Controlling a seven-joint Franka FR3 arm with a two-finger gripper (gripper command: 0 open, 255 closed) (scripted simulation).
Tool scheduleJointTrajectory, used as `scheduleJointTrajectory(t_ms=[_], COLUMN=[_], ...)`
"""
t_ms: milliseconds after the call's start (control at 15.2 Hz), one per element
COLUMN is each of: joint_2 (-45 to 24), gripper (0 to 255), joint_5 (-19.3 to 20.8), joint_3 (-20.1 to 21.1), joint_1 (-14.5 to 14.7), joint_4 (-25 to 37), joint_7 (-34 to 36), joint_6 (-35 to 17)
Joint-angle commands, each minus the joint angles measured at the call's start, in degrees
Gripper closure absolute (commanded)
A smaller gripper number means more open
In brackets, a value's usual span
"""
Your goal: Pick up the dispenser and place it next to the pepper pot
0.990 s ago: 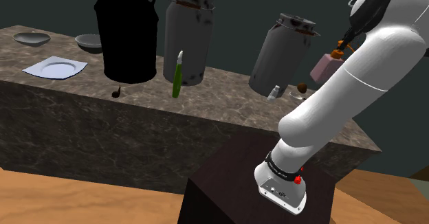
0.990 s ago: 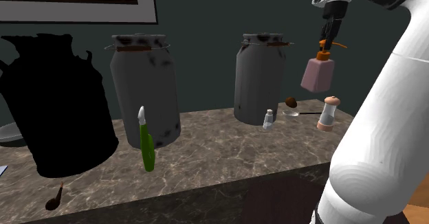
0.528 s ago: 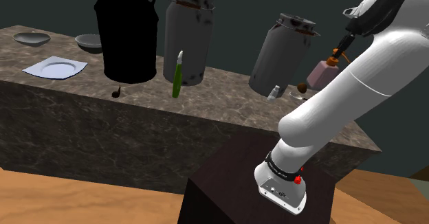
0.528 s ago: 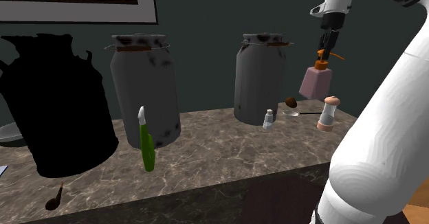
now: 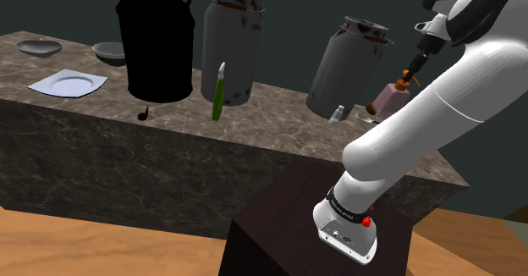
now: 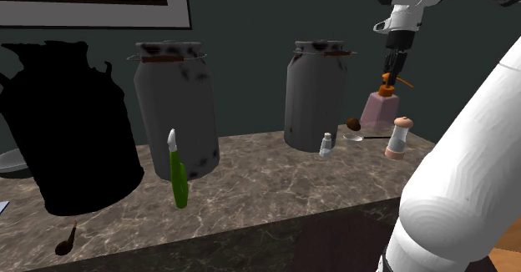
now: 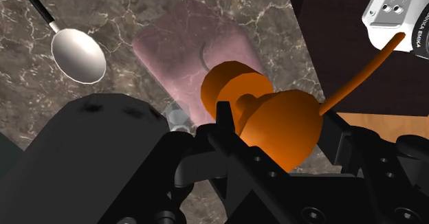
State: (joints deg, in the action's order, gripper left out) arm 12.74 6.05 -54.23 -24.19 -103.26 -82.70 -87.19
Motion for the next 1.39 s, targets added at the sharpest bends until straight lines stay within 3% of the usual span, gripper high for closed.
scheduleJointTrajectory(t_ms=[0, 1320], joint_2=[0.3, -1.5], gripper=[255, 255], joint_5=[0.2, -0.3], joint_3=[0.0, -2.6], joint_1=[-0.1, -0.3], joint_4=[-1.6, -15.9], joint_7=[0.0, -1.4], joint_6=[-1.5, -16.9])
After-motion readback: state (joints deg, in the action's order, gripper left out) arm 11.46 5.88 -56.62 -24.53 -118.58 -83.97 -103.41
